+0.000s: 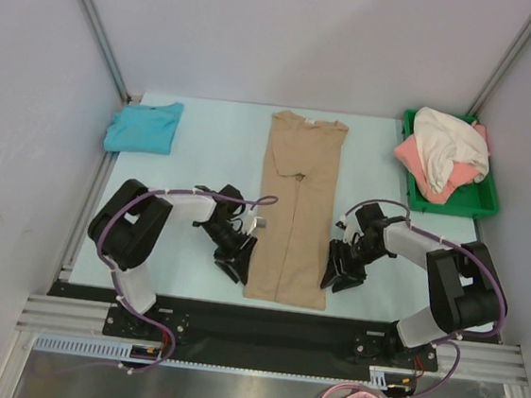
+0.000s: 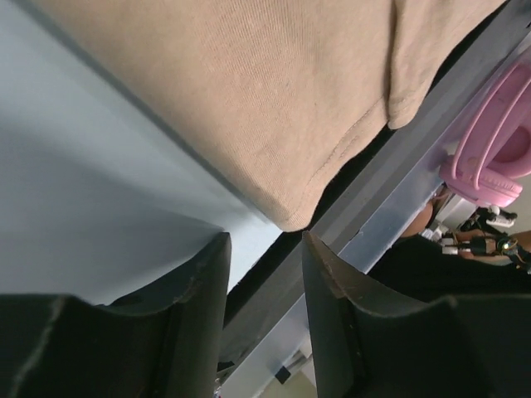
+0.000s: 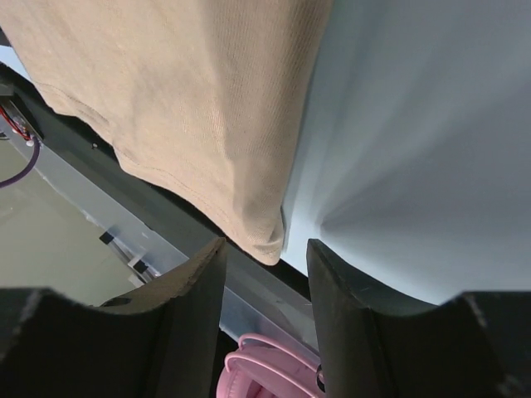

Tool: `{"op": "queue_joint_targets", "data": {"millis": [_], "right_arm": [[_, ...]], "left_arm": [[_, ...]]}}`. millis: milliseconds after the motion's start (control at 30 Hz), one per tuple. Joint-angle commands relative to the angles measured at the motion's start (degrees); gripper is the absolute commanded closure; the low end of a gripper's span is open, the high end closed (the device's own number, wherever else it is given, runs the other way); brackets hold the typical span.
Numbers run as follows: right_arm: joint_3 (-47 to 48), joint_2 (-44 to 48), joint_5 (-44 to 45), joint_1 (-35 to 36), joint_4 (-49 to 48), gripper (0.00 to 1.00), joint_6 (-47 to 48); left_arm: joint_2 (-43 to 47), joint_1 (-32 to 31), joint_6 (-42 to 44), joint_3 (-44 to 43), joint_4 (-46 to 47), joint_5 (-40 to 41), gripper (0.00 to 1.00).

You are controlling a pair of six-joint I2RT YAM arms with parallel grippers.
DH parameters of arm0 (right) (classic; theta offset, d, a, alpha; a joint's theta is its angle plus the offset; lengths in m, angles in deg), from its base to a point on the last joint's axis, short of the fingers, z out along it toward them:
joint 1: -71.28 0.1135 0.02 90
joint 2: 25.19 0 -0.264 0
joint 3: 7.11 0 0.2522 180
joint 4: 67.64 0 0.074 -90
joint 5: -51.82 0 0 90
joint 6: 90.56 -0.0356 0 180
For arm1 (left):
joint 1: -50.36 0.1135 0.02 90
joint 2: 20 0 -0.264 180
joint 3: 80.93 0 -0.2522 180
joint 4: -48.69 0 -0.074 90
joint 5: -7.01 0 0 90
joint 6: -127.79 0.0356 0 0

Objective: Fold and stack the t-shirts
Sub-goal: Fold the tshirt

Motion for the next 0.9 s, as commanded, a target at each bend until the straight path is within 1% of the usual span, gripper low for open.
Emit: {"op": "queue_joint_targets", "data": {"millis": [0,267,400,467,567,600,700,867], "right_arm": [[1.1,1.1,-1.0,0.3,0.8,0.52,-0.9],[0.6,0.4,-1.9,2.2,0.2,0.55,-1.4],[0.3,-0.2,-2.3,3.0,-0.5,0.57,-1.5],[0.3,-0.4,-2.3,3.2,-0.4,0.58,-1.5],[0.3,-0.2,-2.3,3.2,-0.1,0.6,-1.4],[0.4,-0.3,-2.4,3.2,-0.2,0.61,-1.2],[0.3,-0.5,-2.7,3.2,0.0,0.63,-1.3],[-0.1,-1.5,-3.3,5.1,0.1,0.63,-1.9]], "left_arm": [[-1.7,-2.0,1.8,-1.9,-0.3,-1.7,0.55],[-4.3,-3.6,1.8,-3.6,-0.6,-2.8,0.56],[-5.7,-4.6,3.2,-5.0,-1.4,-3.8,0.6],[-6.1,-5.0,3.4,-5.3,-1.5,-4.0,0.64],[-6.3,-5.0,3.7,-5.2,-1.9,-4.3,0.79],[-5.9,-5.0,3.6,-5.1,-1.9,-4.3,0.82],[-4.9,-5.0,3.5,-4.7,-2.1,-3.7,0.82],[-3.8,-5.0,3.7,-4.2,-1.9,-3.1,0.83]]}}
